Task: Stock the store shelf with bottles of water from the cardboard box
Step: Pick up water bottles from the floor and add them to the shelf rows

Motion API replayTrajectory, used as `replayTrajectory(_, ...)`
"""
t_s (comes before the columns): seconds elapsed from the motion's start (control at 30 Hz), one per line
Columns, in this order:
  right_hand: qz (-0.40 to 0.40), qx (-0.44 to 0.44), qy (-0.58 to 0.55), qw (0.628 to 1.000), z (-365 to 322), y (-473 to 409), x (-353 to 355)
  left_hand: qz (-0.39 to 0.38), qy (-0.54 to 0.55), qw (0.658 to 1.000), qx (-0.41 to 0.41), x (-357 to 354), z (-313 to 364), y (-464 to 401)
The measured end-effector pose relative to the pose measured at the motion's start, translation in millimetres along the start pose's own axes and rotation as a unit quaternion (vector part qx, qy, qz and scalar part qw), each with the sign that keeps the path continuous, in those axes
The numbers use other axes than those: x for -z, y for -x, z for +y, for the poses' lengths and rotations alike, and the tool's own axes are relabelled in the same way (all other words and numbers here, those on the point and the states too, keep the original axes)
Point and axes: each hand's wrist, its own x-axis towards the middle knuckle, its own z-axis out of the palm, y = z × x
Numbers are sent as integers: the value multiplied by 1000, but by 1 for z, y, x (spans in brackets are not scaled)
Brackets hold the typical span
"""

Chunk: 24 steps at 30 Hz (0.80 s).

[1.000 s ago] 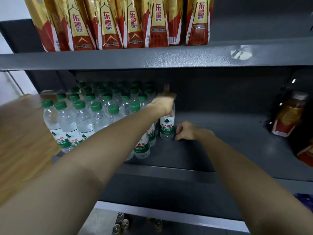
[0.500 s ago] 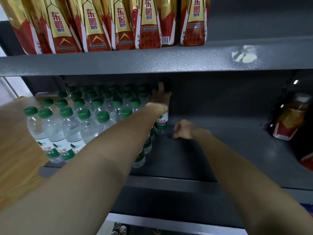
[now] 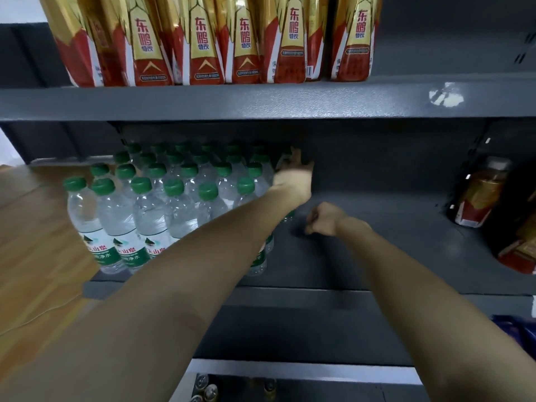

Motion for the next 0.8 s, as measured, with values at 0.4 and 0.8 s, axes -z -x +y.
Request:
replayTrajectory(0.4, 86, -160, -23, 983, 1, 153, -34, -94, 70, 982, -148, -22, 0, 124)
replayTrajectory(0.8, 14, -336, -7, 942, 54, 336, -147, -280, 135, 911, -273, -120, 64, 282)
